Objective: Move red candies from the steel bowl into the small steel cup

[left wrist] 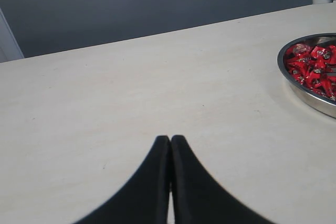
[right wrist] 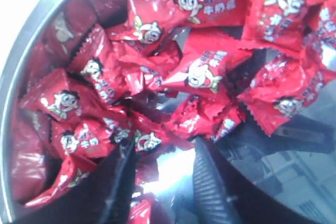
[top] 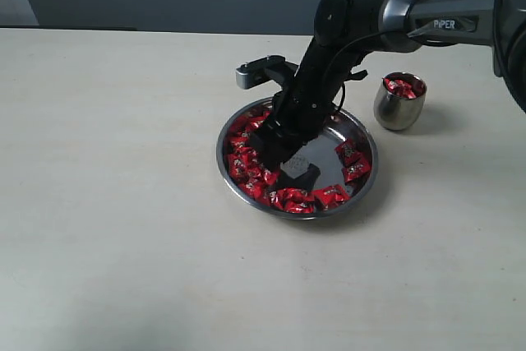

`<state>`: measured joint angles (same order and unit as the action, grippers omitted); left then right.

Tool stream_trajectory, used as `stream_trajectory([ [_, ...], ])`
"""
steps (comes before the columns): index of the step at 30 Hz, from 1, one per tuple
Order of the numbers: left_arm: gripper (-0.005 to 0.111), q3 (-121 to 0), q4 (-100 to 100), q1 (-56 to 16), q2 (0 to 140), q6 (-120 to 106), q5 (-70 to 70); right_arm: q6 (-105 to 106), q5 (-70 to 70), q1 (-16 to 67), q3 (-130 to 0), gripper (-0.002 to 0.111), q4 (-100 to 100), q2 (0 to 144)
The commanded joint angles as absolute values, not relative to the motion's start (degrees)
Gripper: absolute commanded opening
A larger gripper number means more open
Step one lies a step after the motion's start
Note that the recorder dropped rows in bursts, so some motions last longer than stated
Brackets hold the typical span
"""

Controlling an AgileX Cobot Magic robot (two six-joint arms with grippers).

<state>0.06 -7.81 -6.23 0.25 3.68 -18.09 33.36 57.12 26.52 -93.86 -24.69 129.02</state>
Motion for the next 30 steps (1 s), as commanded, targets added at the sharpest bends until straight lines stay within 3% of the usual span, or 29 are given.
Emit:
stream_trajectory([
  [1, 0.0, 0.0, -7.7, -6.4, 0.0, 3.9, -17.8, 33.9, 56.5, 26.4, -94.0, 0.011, -25.2, 128.3],
  [3, 0.0, 0.0, -7.7, -6.4, 0.0, 3.9, -17.8, 33.9, 56.5, 26.4, -94.0, 0.0, -25.2, 128.3],
  [18, 0.0, 0.0, -7.7, -6.4, 0.0, 3.9, -17.8, 33.9, 59.8, 26.3, -94.0, 0.0, -23.0, 125.2],
  [21, 0.0, 0.0, -7.7, -6.4, 0.0, 3.9, -17.8, 34.0, 61.5, 26.3, -94.0, 0.014, -24.9, 125.4],
  [25, 0.0, 0.0, -7.7, -6.4, 0.0, 3.9, -17.8, 34.4, 61.8, 26.9, -94.0, 0.044, -26.1, 126.1],
  [30, 0.0, 0.0, -7.7, -6.4, 0.0, 3.9, -17.8, 34.4, 61.8, 27.4, -94.0, 0.045, -26.5, 128.2],
])
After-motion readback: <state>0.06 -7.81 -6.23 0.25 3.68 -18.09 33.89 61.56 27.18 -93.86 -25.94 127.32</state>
